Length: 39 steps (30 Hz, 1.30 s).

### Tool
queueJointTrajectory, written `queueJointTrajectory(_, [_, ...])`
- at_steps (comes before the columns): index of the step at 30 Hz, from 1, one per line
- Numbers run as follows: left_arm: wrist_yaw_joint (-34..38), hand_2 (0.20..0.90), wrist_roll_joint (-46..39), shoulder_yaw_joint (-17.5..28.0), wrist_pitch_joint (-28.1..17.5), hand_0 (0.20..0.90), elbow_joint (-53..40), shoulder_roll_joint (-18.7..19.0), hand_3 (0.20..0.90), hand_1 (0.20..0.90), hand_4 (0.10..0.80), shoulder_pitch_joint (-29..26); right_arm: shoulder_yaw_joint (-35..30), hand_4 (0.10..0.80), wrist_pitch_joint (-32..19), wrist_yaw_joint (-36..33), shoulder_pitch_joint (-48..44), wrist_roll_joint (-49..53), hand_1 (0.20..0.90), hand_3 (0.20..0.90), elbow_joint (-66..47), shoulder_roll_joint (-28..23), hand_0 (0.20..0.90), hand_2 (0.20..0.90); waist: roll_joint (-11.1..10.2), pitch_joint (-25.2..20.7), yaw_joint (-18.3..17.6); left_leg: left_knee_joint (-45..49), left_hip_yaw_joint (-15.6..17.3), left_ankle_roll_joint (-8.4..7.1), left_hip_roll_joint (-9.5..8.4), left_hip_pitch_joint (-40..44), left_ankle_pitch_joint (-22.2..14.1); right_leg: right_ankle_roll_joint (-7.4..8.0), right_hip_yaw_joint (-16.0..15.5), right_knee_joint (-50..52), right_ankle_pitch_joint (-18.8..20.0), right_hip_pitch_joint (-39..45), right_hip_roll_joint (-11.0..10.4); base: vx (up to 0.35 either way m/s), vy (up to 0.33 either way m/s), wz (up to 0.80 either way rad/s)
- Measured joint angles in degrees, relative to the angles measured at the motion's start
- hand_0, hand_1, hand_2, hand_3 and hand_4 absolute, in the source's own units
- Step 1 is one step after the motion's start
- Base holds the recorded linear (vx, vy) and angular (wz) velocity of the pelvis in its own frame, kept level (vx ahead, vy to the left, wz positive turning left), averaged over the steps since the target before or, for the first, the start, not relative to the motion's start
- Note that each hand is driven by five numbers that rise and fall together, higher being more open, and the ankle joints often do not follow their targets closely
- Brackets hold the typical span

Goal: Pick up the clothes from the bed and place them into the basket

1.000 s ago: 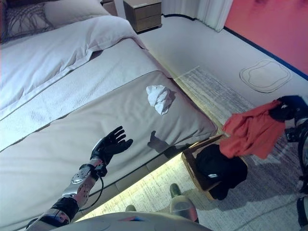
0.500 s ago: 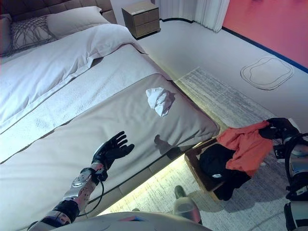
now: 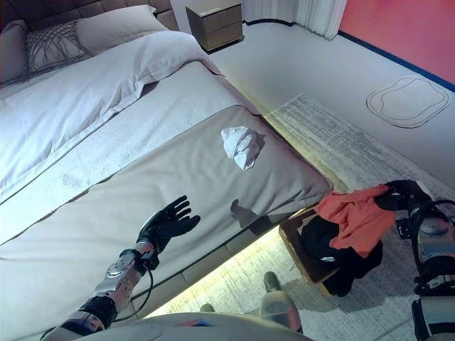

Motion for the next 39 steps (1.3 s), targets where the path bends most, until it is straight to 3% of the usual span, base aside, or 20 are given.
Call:
queueJointTrajectory(21, [-0.51,0.900,0.00,0.02,0.00,0.900,-0.02,0.00,0.900,0.900,0.800,-0.01,-0.02,0.800,1.09,-2.81,-0.06,0.07,0.900,0.900,1.41,0.02,0.900,0.900,0.17,0.48,1.14,0.03,-0.50,-0.01,0.19,-0.41,0.02,0.01,-0.92,0.00,0.01,-0.19,0.06,0.002,-0.014,0.00])
queueJointTrajectory(25, [1.95,0.900,-0.05,2.22,0.00,0.900,-0.16,0.33,0.900,0.900,0.800,0.17,3.05,0.800,2.17,-3.86,-6.94,0.18,0.900,0.900,1.77,1.02,0.900,0.900,-0.68,1.95,4.88,0.08,3.78,-0.71,1.73,1.32,0.14,0.20,-10.52,0.14,-0.18,-1.03,-1.23,0.049,-0.119,-0.45])
queueJointTrajectory(27, [2.25,0.900,-0.05,2.85,0.01,0.900,0.28,0.26,0.900,0.900,0.800,0.18,4.28,0.800,2.27,-3.96,-11.49,0.18,0.900,0.900,2.40,1.26,0.900,0.900,-1.30,2.72,5.79,2.04,3.63,-1.51,2.73,1.15,0.53,-0.34,-10.61,0.31,-0.05,-0.93,-0.44,0.074,-0.109,-0.29])
queueJointTrajectory(29, [2.16,0.900,-0.17,5.37,0.01,0.900,0.90,0.12,0.900,0.900,0.800,0.29,5.02,0.800,2.26,-5.19,-15.33,0.06,0.900,0.900,2.52,3.12,0.900,0.900,-4.80,4.46,8.33,12.39,-0.43,-4.02,2.82,-2.18,1.42,-2.73,-9.22,1.26,-1.46,-0.63,-1.32,0.091,-0.068,-0.45])
queueJointTrajectory(31, [2.87,0.900,-0.25,6.12,0.07,0.900,1.98,-0.23,0.900,0.900,0.800,0.09,8.49,0.800,2.37,-6.77,-18.90,-0.07,0.900,0.900,1.80,4.02,0.900,0.900,-6.18,5.17,10.35,28.12,-7.54,-4.33,2.87,-9.77,1.21,-4.19,-8.61,3.42,-1.69,-0.67,-1.58,0.061,0.044,-0.39])
queueJointTrajectory(32, [3.15,0.900,-0.36,6.02,0.07,0.900,1.94,-0.64,0.900,0.900,0.800,0.18,9.70,0.800,2.46,-7.75,-19.58,-0.39,0.900,0.900,0.40,4.17,0.900,0.900,-6.67,5.46,10.36,34.33,-10.62,-4.49,2.63,-13.79,-0.54,-4.91,-8.05,3.94,-1.59,-0.72,-1.52,0.044,0.084,-0.29])
queueJointTrajectory(33, [3.54,0.900,-1.15,5.80,0.05,0.900,1.85,-0.72,0.900,0.900,0.800,0.43,11.37,0.800,2.40,-9.09,-21.02,-2.20,0.900,0.900,-0.22,5.19,0.900,0.900,-6.69,5.54,11.62,31.26,-12.97,-3.96,0.87,-14.88,-3.68,-4.94,-6.58,3.86,-1.58,-0.82,-1.39,0.044,0.078,-0.40])
queueJointTrajectory(35, [4.41,0.900,-1.83,5.82,0.05,0.900,1.48,-1.11,0.900,0.900,0.800,0.28,14.64,0.800,2.54,-10.03,-23.11,-5.18,0.900,0.900,-1.15,5.65,0.900,0.900,-5.69,6.03,12.29,23.36,-11.07,-3.07,0.97,-15.19,-3.62,-5.58,-6.62,3.69,-1.18,-1.07,-0.63,0.036,0.094,-0.30])
queueJointTrajectory(36, [4.73,0.900,-1.86,5.80,0.05,0.900,1.19,-1.08,0.900,0.900,0.800,0.22,15.48,0.800,3.08,-10.06,-23.19,-7.05,0.900,0.900,-2.79,5.68,0.900,0.900,-4.71,6.24,11.60,20.78,-7.34,-1.31,2.11,-15.99,-2.43,-6.20,-8.16,3.22,-0.81,-0.67,0.46,0.011,0.098,0.13])
queueJointTrajectory(38, [5.64,0.900,-1.91,5.76,0.05,0.900,0.49,-1.07,0.900,0.900,0.800,0.16,15.73,0.800,3.11,-10.28,-23.18,-8.65,0.900,0.900,-4.89,5.80,0.900,0.900,-4.21,6.28,10.95,14.42,-8.25,-0.13,0.24,-14.78,-1.04,-6.11,-8.54,3.21,-1.00,-1.16,0.61,0.026,0.064,0.20])
queueJointTrajectory(39, [5.61,0.900,-1.91,5.46,0.05,0.900,0.05,-1.16,0.900,0.900,0.800,0.10,15.73,0.800,3.31,-10.70,-23.11,-10.09,0.900,0.900,-5.70,5.27,0.900,0.900,-2.66,6.36,9.70,12.96,-7.67,0.31,0.31,-13.75,1.15,-5.48,-10.05,3.21,-1.22,-0.85,1.30,0.031,0.030,0.43])
